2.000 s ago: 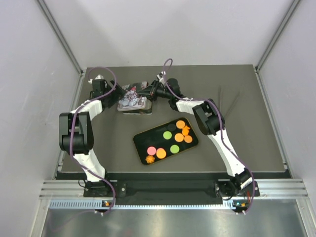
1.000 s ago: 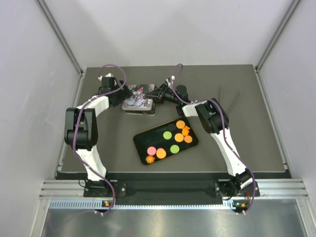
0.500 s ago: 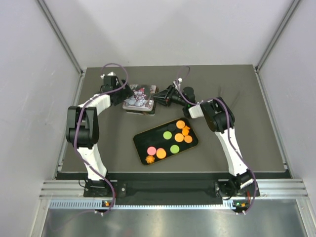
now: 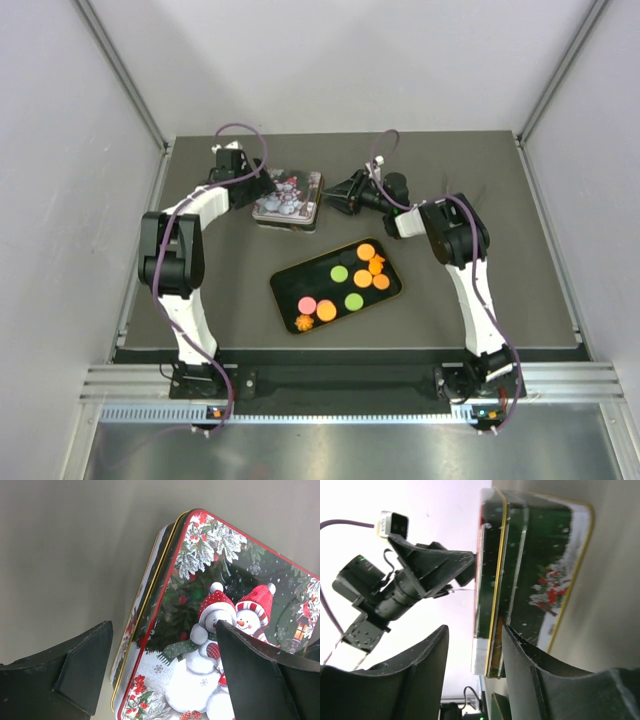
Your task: Pack the cookies
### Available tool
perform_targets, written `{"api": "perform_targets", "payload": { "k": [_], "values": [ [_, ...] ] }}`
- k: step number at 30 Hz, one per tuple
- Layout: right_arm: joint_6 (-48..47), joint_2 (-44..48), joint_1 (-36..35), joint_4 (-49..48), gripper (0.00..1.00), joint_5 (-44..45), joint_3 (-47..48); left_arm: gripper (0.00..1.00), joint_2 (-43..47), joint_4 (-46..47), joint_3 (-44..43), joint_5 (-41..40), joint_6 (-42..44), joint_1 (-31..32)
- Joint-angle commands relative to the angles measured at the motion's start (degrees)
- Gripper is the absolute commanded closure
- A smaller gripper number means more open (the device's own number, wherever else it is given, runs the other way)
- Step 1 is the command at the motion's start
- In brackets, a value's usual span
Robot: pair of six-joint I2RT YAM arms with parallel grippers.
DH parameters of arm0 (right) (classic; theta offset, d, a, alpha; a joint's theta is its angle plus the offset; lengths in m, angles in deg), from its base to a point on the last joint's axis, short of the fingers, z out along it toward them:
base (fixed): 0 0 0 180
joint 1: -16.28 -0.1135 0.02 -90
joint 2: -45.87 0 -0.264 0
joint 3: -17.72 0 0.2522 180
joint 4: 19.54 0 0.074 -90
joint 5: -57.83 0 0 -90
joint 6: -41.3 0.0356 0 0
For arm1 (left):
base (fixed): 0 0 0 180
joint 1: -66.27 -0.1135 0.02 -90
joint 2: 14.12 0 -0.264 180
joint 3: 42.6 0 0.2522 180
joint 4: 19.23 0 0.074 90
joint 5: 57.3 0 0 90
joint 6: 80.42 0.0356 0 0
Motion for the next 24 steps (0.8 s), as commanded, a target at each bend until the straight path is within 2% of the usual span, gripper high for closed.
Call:
{"api": "perform_targets", "payload": {
  "k": [1,7,14,24],
  "values": [
    [-4.38,5.18,0.82,1.69,0.53,-0.14,-0.33,0.12,-1.09,-2.37,-2.04,-1.49,2.6,0.63],
    [-11.32,7.55,0.73,9.95,0.5,1.08,0.54,0.11,-2.14,-4.83,-4.5,-2.37,4.53,1.6],
    [-18.34,7.73,-0.59,19.34,0.38,2.49,5.46,0.12,-4.07,-8.17,-8.02,-4.21,6.99,3.44],
    [-26.09,7.38,-2.43,33.23,0.35,5.3,11.97,0.12,-5.04,-10.28,-10.22,-5.71,9.37,5.38]
  ]
}}
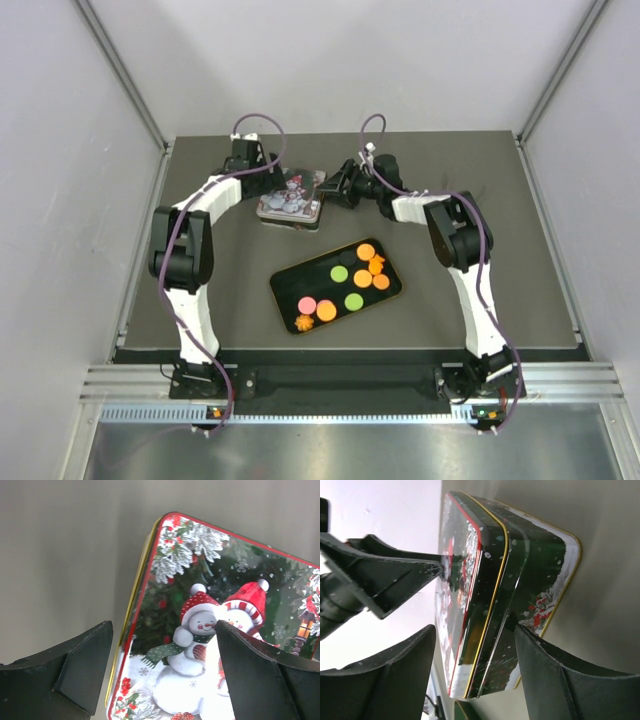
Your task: Pack the cookies
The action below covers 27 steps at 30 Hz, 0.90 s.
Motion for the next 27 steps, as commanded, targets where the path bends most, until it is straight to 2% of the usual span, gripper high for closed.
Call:
{"api": "perform_targets", "payload": {
  "k": [1,17,27],
  "values": [
    [-5.96,3.45,-1.54,6.24,0.36,1.85,3.84,0.12,-1.44,-3.09,-1.54,-1.1,2.64,1.07],
    [-10.98,4.15,-2.86,13.71,0.37,5.28,5.69,0.12,0.06,-2.57,-0.14,2.58,1.76,1.43],
    [-13.79,5.38,-3.3,16.97,0.32,6.69,7.27,0.12,2.78,-1.16,2.5,5.49,-0.52,1.43]
  ]
}}
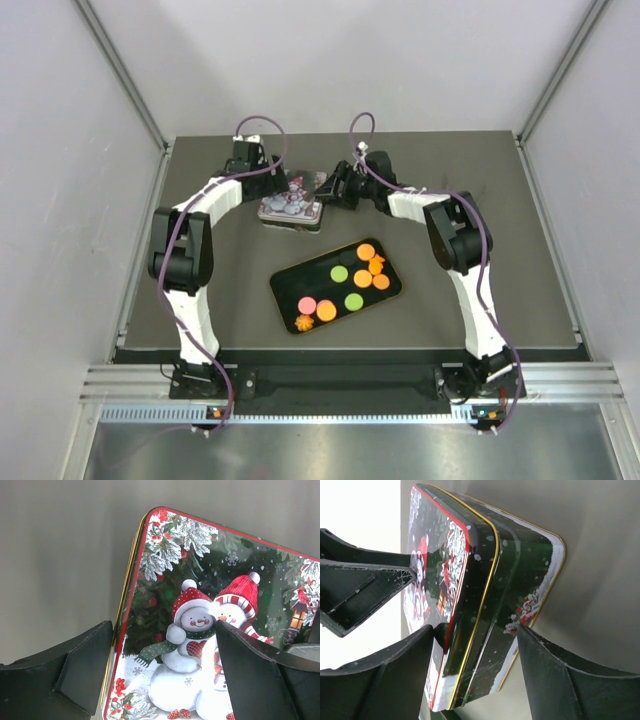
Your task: Pack the cookies
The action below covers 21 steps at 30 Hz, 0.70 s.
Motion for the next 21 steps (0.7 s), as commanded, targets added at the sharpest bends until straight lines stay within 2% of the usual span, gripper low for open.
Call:
{"api": "perform_targets", "payload": {
  "k": [1,8,12,21],
  "values": [
    [-2.82,4.07,-1.57,1.6,0.32,1.51,3.16,0.12,2.15,-1.66,1.58,3.7,-0.92,0.68],
    [-5.45,4.25,-2.36,4.5,0.28,2.47,4.65,0.12,2.76,-1.49,2.28,3.53,-0.83,1.3],
    [-6.07,4.07,-2.63,5.73,0.34,3.09,5.53,0.12,3.03,-1.4,2.46,2.74,0.04,1.74],
    [-9.41,3.98,-3.59,9.33,0.35,5.2,7.73,0.12,3.12,-2.19,1.93,1.5,1.72,3.41]
  ]
}}
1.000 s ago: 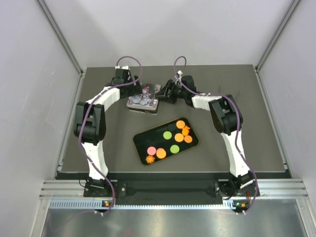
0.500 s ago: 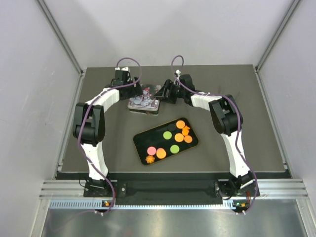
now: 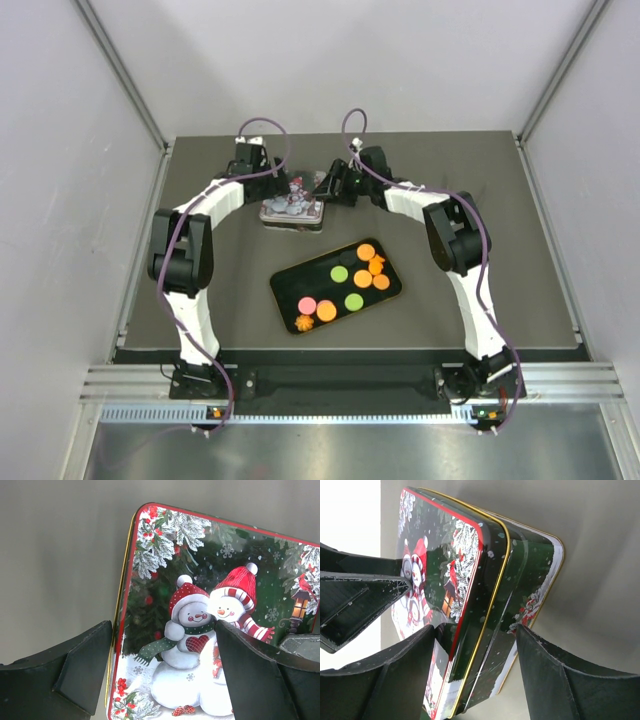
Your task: Pack the cookies
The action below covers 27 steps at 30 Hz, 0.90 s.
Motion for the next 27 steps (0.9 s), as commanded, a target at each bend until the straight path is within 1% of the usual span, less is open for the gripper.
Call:
{"api": "perform_targets", "payload": {
  "k": [1,10,14,19,23,27],
  "values": [
    [-3.38,3.76,-2.3,0.75,0.35,1.72,3.45,0.12,2.02,-2.39,0.36,2.14,1.43,2.42],
    [-7.07,4.11,-2.74,4.09,0.3,3.66,4.06,0.12,3.16,-3.09,0.8,0.99,2.05,2.86],
    [-8.39,4.64,-2.83,4.53,0.25,4.27,3.45,0.12,4.66,-2.92,1.68,0.73,1.87,2.86],
    [-9.09,5.08,-2.66,4.62,0.23,4.27,3.19,0.12,5.36,-2.65,1.77,1.61,1.08,2.77],
    [-9.71,5.52,-2.74,4.7,0.21,4.54,2.57,0.12,5.28,-2.56,1.59,0.82,0.38,2.6],
    [-10.24,6.05,-2.66,4.7,0.21,4.71,1.96,0.12,5.54,-2.39,1.42,1.25,-0.41,2.07]
  ]
}}
